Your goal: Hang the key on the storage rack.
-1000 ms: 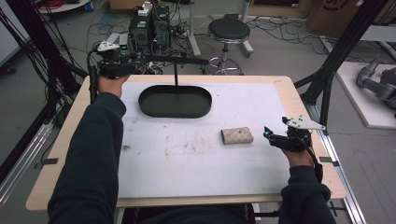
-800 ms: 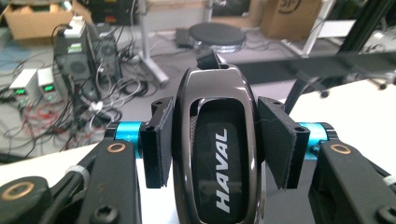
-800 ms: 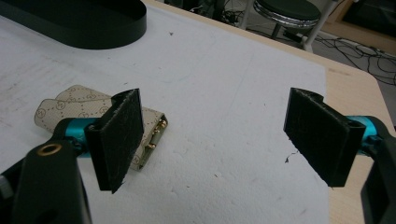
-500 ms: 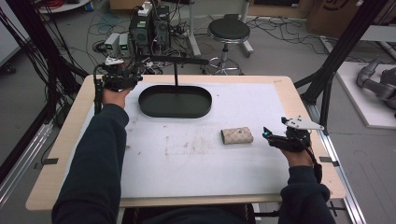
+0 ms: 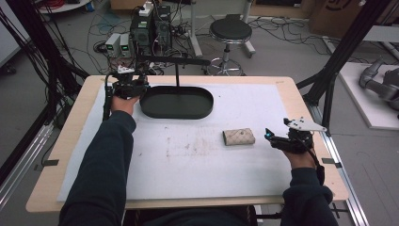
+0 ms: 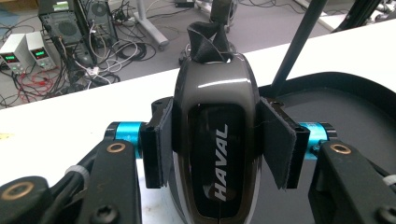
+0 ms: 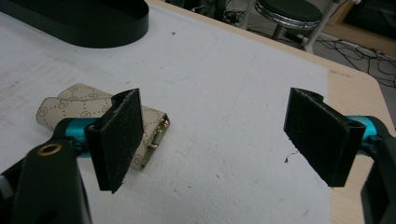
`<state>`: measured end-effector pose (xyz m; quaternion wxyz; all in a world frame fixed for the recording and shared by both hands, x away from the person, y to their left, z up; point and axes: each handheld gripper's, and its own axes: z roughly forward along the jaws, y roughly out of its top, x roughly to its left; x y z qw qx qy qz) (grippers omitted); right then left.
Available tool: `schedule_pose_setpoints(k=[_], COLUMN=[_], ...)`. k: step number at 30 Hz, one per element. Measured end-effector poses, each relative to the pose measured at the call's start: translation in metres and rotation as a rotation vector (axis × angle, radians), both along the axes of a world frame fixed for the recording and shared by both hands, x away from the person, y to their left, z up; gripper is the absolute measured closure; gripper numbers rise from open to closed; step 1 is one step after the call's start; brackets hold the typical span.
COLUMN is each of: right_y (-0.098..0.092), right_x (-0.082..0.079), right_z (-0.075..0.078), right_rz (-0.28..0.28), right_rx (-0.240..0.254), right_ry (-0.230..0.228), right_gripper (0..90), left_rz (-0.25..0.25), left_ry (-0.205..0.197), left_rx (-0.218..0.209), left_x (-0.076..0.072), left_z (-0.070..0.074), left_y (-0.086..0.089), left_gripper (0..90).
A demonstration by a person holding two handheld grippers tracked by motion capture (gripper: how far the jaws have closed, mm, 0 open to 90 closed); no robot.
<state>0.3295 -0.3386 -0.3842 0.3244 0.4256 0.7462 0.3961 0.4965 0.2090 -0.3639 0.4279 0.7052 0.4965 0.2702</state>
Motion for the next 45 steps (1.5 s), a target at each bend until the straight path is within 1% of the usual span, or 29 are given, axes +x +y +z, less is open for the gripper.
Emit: schedule_pose_setpoints(k=[3,5,7,10,11,12,13,14,15,16,17,18,19,20,22,23,26,28,30,31,32,33,37,38,40,42,43,44,45], right_y=[0.0,-0.001,-0.001,-0.001,-0.001,-0.001,-0.001,-0.001,0.0,0.0,0.0,0.0,0.0,0.0,0.0,0.0,0.003,0.006,0.007,0.008,0.008,0.009,0.009,0.009,0.009,0.011,0.013,0.013,0.014], right_x=[0.0,0.0,0.0,0.0,0.0,0.0,0.0,0.0,0.0,-0.001,0.0,0.0,0.0,0.0,0.001,0.002,0.005,0.007,0.007,0.007,0.007,0.007,0.006,0.005,0.005,0.004,0.003,0.003,0.004], right_z=[0.0,0.0,-0.001,-0.001,-0.001,-0.001,0.0,0.0,0.0,0.0,0.0,0.0,0.0,0.0,0.0,0.0,-0.002,-0.003,-0.004,-0.004,-0.004,-0.004,-0.004,-0.003,-0.003,-0.003,-0.002,-0.002,-0.002], right_rz=[-0.001,-0.001,-0.002,-0.003,-0.002,-0.002,-0.001,-0.002,0.001,0.001,0.001,0.0,-0.001,-0.001,0.004,0.008,0.013,0.021,0.023,0.029,0.033,0.034,0.038,0.05,0.054,0.061,0.063,0.063,0.068], right_rx=[0.001,0.002,0.002,0.002,-0.001,-0.001,0.0,0.0,0.0,-0.001,-0.002,-0.003,-0.004,-0.004,0.003,0.005,0.003,-0.003,-0.008,-0.007,-0.009,-0.009,-0.008,-0.003,-0.006,-0.018,-0.016,-0.016,-0.018], right_ry=[0.0,-0.001,-0.002,-0.002,-0.003,-0.003,-0.004,-0.006,-0.006,-0.007,-0.008,-0.008,-0.008,-0.008,-0.004,-0.002,0.01,0.015,0.013,0.014,0.013,0.01,0.004,0.004,0.004,-0.015,-0.023,-0.023,-0.022], right_gripper=[20.5,20.5,20.5,20.5,20.5,20.5,20.5,20.5,20.5,20.5,20.5,20.5,20.5,20.5,20.5,20.5,20.5,20.4,20.5,20.4,20.5,20.5,20.4,20.4,20.4,20.4,20.4,20.4,20.4], left_rz=[0.0,0.004,0.003,-0.001,0.001,0.001,0.0,-0.001,0.006,0.006,0.004,0.004,-0.014,-0.014,-0.031,-0.042,-0.074,-0.082,-0.086,-0.082,-0.082,-0.082,-0.082,-0.081,-0.08,-0.079,-0.084,-0.086,-0.091], left_ry=[0.005,0.006,0.005,0.007,0.002,0.002,-0.003,-0.007,-0.015,-0.015,-0.035,-0.035,-0.058,-0.058,-0.095,-0.104,-0.138,-0.161,-0.186,-0.194,-0.197,-0.197,-0.235,-0.246,-0.256,-0.261,-0.259,-0.265,-0.261], left_rx=[0.007,0.003,-0.01,-0.014,-0.023,-0.023,-0.03,-0.037,-0.048,-0.048,-0.074,-0.074,-0.087,-0.087,-0.118,-0.122,-0.13,-0.131,-0.119,-0.1,-0.093,-0.093,-0.085,-0.089,-0.096,-0.105,-0.109,-0.113,-0.11], left_x=[0.001,0.001,0.0,0.0,-0.002,-0.002,-0.003,-0.004,-0.008,-0.008,-0.015,-0.015,-0.025,-0.025,-0.04,-0.048,-0.071,-0.085,-0.096,-0.106,-0.11,-0.11,-0.125,-0.129,-0.134,-0.139,-0.141,-0.143,-0.144], left_z=[-0.002,-0.003,-0.004,-0.005,-0.005,-0.005,-0.004,-0.003,0.0,0.0,0.002,0.002,0.003,0.003,0.003,0.003,-0.002,-0.004,-0.005,-0.005,-0.005,-0.005,-0.006,-0.007,-0.01,-0.014,-0.016,-0.018,-0.018], left_y=[-0.001,0.0,0.002,0.003,0.004,0.004,0.004,0.005,0.006,0.006,0.007,0.007,0.008,0.008,0.01,0.011,0.013,0.015,0.017,0.018,0.019,0.019,0.026,0.028,0.031,0.035,0.036,0.036,0.037], left_gripper=[48.3,48.2,48.1,47.2,43.5,41.6,41.6,38.7,34.9,32.6,29.5,27.9,26.4,24.1,22.4,22.4,22.2,22.0,22.0,22.0,22.2,22.3,22.3,22.3,22.3,22.3,21.8,21.8,21.8])
